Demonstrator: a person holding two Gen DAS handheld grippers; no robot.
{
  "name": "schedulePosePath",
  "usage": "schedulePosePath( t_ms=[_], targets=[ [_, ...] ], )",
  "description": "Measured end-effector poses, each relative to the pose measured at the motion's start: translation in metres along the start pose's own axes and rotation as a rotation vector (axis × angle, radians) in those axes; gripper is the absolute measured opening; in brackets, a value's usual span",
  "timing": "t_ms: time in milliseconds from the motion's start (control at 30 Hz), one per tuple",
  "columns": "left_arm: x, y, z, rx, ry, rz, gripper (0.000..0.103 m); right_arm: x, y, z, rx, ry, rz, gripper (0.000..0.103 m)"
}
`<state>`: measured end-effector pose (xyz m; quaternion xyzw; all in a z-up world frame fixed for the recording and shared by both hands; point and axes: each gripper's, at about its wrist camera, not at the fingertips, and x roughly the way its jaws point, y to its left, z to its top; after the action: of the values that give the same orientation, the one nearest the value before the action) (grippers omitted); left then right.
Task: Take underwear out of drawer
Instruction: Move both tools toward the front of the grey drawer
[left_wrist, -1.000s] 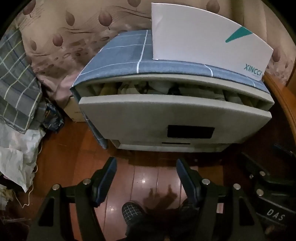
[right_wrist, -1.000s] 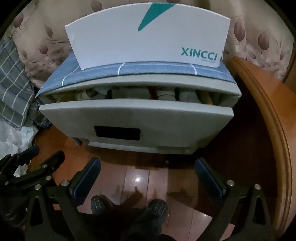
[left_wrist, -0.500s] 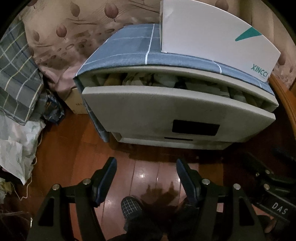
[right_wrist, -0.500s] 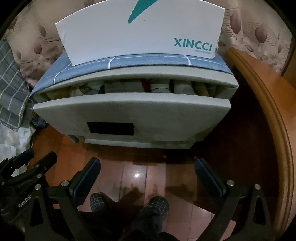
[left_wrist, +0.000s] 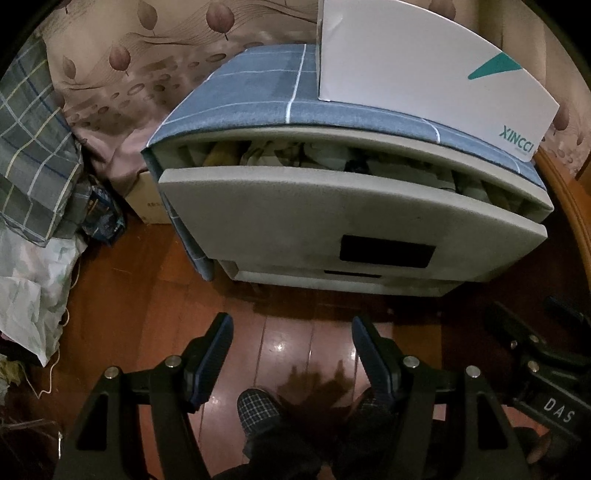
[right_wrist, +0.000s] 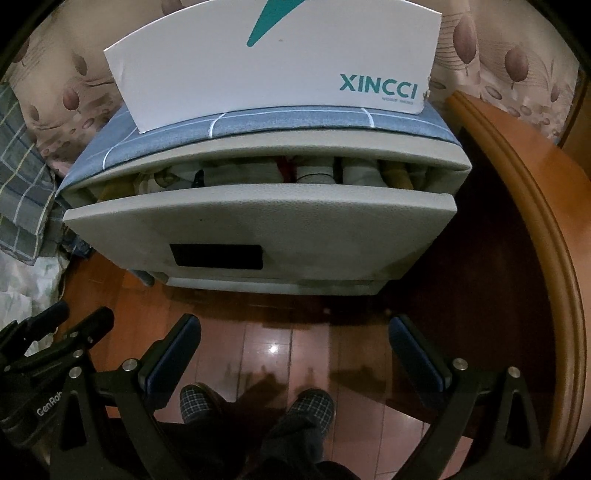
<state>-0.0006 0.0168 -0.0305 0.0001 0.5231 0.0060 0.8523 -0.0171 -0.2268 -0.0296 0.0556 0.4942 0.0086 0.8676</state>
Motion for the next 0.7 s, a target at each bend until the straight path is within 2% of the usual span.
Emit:
schedulePosePath(
  t_ms=[700],
  targets=[
    [-0.0007, 0.0024, -0.0012, 0.007, 0.002, 0.007, 0.068, -0.0015, -0.0029, 0.0003, 0.012, 0.001, 0.003, 0.101]
  ],
)
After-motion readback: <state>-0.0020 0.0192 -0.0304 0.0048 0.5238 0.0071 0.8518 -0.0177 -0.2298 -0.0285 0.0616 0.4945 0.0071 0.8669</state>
